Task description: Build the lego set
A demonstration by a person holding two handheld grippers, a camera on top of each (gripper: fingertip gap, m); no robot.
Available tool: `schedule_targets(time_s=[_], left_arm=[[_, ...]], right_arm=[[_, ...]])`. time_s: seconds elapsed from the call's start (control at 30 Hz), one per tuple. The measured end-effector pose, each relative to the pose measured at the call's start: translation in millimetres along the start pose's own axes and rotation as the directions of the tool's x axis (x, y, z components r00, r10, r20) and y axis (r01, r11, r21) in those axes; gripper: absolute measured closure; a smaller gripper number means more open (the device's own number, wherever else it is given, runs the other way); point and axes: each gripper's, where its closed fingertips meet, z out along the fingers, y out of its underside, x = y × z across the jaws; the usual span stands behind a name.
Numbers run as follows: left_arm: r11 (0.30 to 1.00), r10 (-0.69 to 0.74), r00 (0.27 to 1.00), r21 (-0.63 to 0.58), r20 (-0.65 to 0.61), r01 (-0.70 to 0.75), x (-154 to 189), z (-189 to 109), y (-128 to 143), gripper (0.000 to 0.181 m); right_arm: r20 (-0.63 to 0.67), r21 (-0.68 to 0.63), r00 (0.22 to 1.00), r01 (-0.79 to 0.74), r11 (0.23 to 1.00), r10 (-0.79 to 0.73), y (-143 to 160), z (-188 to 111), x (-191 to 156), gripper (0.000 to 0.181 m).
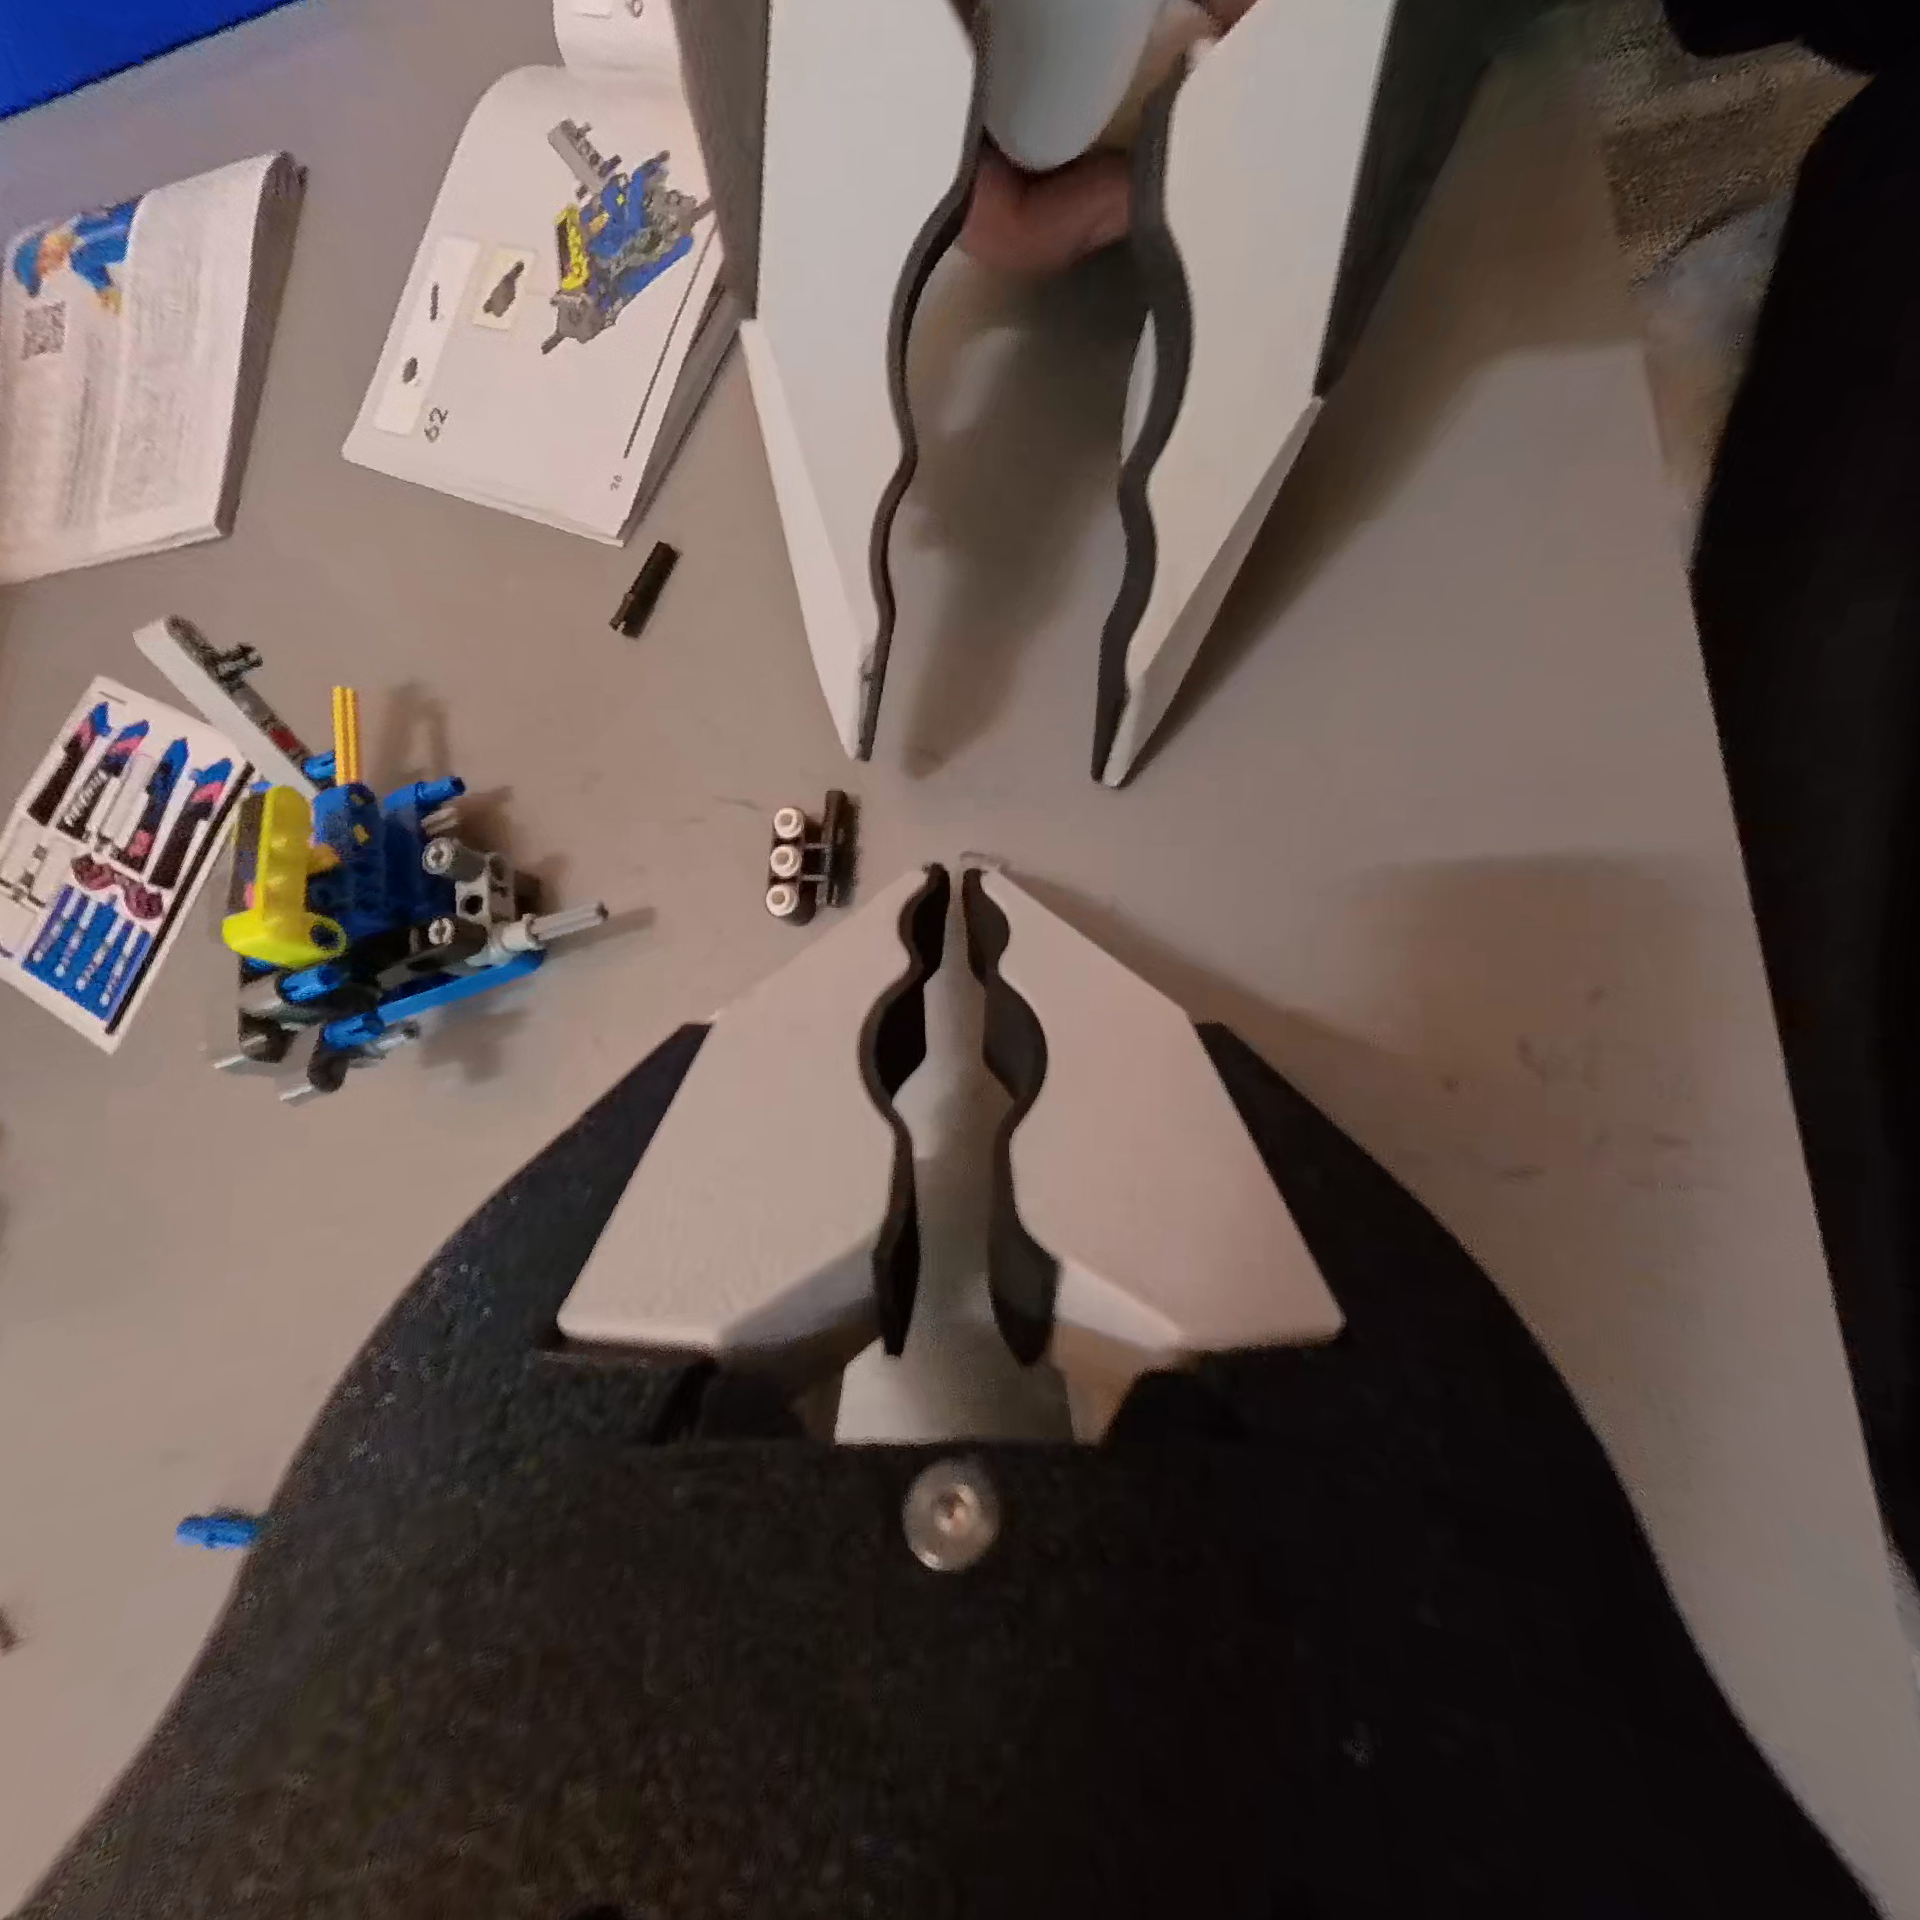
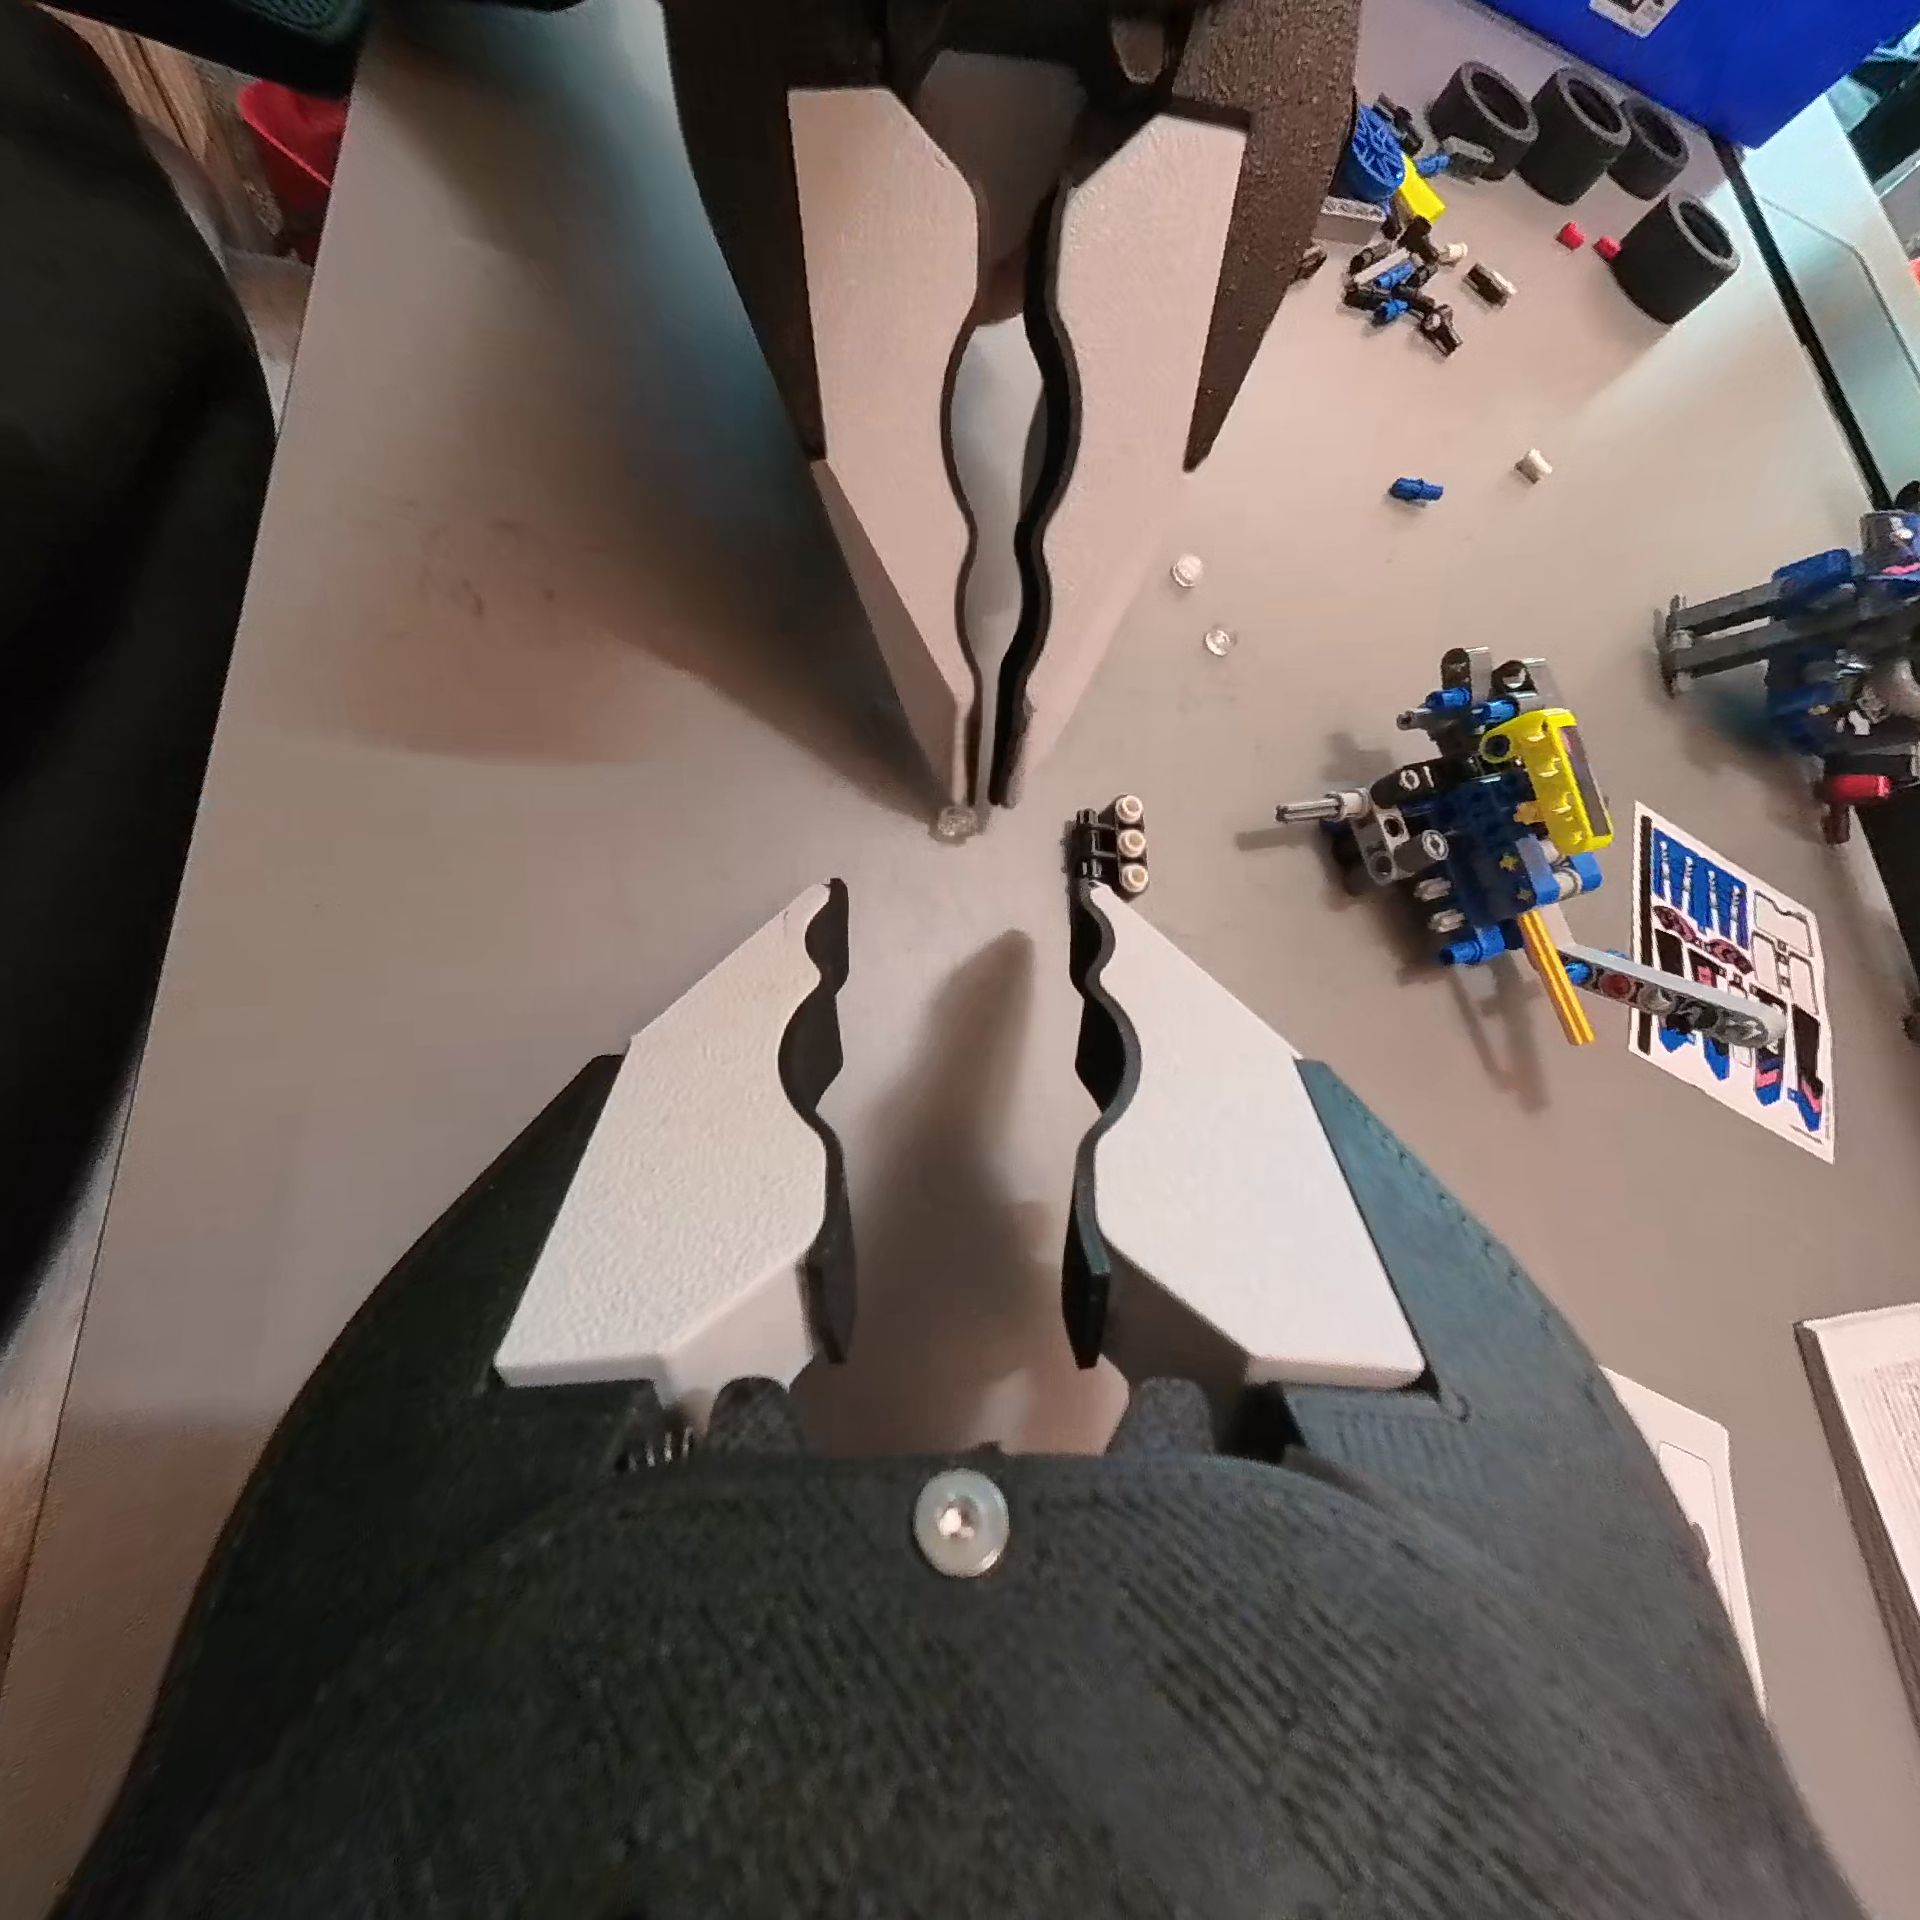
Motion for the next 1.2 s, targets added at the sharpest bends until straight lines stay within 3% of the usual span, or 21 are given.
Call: schedule_targets(time_s=[0.03, 0.23, 0.4, 0.53, 0.7, 0.97, 1.2], left_arm=[[1.000, 0.016, 1.000, 0.004, 0.006, -0.016, 0.5, -0.3, -1.9, 0.181], [0.996, 0.084, 0.996, -0.042, -0.002, -0.084, 3.0, -0.9, 0.0, 0.170], [0.997, 0.080, 0.997, 0.013, -0.015, -0.080, 5.5, -5.5, -14.3, 0.175], [0.992, 0.121, 0.993, -0.046, -0.013, -0.122, 4.8, -1.3, -5.0, 0.178], [0.987, 0.161, 0.987, -0.025, -0.014, -0.162, 5.8, -2.0, -6.0, 0.175], [0.885, 0.456, 0.889, -0.094, -0.034, -0.457, 0.7, -1.1, -2.6, 0.171], [0.833, 0.532, 0.840, -0.115, -0.106, -0.542, 0.9, 4.1, -2.9, 0.179]], right_arm=[[0.001, 0.001, 1.000, 0.000, 1.000, 0.000, 0.0, 0.1, -0.2, 0.140], [0.010, 0.012, 1.000, -0.017, 1.000, 0.017, 0.5, -0.4, -0.6, 0.141], [0.015, 0.012, 1.000, -0.018, 1.000, 0.018, 0.4, -0.3, -1.5, 0.142], [0.019, 0.016, 1.000, -0.024, 1.000, 0.024, 0.2, -0.2, -1.4, 0.142], [0.022, 0.021, 0.999, -0.026, 0.999, 0.025, 0.0, -0.4, -1.9, 0.143], [0.031, 0.015, 0.999, -0.023, 1.000, 0.023, 0.3, 0.0, -2.7, 0.144], [0.031, 0.014, 0.999, -0.021, 1.000, 0.021, 0.3, -0.2, -3.4, 0.146]])
